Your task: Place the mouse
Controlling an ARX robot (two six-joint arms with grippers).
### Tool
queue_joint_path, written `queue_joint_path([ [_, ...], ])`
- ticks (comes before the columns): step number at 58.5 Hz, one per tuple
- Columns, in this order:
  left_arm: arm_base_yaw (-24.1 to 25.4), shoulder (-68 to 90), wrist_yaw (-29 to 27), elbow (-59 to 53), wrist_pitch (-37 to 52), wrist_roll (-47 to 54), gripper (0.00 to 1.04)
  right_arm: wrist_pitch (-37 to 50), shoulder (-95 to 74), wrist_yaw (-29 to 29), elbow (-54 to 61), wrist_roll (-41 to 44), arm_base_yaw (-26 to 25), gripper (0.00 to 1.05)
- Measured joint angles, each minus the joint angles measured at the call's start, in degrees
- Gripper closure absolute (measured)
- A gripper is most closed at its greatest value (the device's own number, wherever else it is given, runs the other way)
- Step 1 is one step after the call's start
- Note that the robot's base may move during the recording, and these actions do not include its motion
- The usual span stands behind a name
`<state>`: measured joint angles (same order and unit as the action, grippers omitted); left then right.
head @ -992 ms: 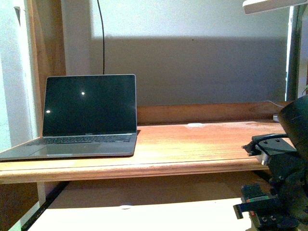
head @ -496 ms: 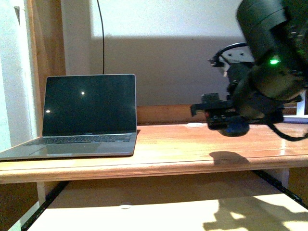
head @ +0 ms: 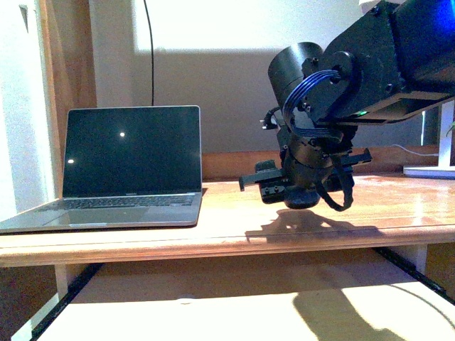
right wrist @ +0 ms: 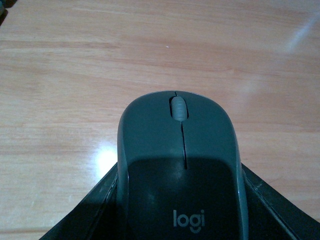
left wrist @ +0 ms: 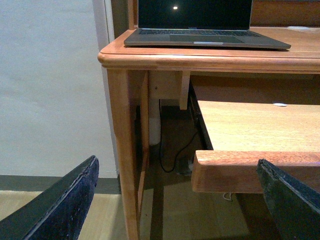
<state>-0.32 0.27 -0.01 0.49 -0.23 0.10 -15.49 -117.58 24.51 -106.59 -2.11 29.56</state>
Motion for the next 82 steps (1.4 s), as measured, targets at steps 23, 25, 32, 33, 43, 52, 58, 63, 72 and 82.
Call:
queue_joint_path([
  [23,0.0,0.0,0.0,0.0,0.0,0.0,0.08,-1.79,-5.73,0.87,-5.09,-2.62,2.47,0.49],
  [25,0.0,0.0,-0.02,0.0,0.0,0.0,0.08,-1.79,-5.81,0.85,-5.2,-2.91,2.56,0.49],
  [32,0.0,0.0,0.0,0.0,0.0,0.0,0.08,-1.44,-6.16,0.72,-5.64,-3.45,2.99,0.49],
  [33,0.0,0.0,-0.02,0.0,0.0,0.0,0.08,-1.27,-6.19,0.72,-5.64,-3.45,3.02,0.48],
  [43,0.0,0.0,-0.02,0.0,0.0,0.0,0.08,5.55,-4.76,-2.19,-3.08,-5.29,2.34,0.14],
  [52,0.0,0.0,0.0,0.0,0.0,0.0,0.08,13.62,1.99,-8.2,6.54,-6.62,0.02,0.07],
  [58,0.0,0.0,-0.02,0.0,0.0,0.0,0.08,19.67,9.27,-13.53,15.39,-7.39,-2.75,0.07],
  [63,0.0,0.0,0.0,0.0,0.0,0.0,0.08,26.51,17.25,-18.51,24.85,-6.86,-5.97,0.07],
  [72,0.0,0.0,-0.02,0.0,0.0,0.0,0.08,35.56,32.39,-32.13,43.6,-5.84,-13.29,0.07],
  [82,0.0,0.0,-0.02,0.0,0.0,0.0,0.08,41.92,44.11,-51.15,64.59,-1.62,-22.23,0.07],
])
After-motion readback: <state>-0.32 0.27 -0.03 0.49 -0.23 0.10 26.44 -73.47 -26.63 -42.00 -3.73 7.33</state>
